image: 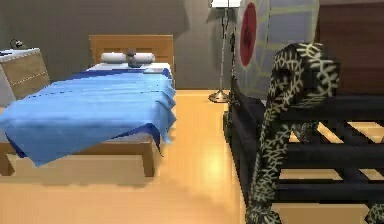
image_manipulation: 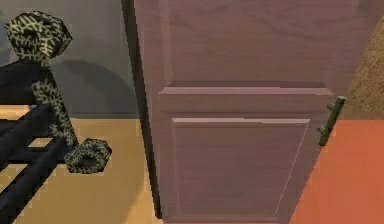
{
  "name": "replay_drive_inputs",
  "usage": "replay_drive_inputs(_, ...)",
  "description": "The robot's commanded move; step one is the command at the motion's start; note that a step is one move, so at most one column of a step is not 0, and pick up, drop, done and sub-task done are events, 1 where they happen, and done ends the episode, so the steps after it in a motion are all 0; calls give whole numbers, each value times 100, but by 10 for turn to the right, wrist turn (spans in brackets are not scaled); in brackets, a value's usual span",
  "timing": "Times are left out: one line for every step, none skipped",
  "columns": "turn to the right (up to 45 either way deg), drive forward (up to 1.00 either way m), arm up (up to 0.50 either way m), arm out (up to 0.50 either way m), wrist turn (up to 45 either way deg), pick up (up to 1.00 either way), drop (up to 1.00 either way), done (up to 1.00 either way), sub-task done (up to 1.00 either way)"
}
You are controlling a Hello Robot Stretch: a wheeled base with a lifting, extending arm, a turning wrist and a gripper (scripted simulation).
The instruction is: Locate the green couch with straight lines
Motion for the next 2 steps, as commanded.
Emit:
replay_drive_inputs(0, 20, 0, 0, 0, 0, 0, 0, 0)
replay_drive_inputs(450, 0, 0, 0, 0, 0, 0, 0, 0)
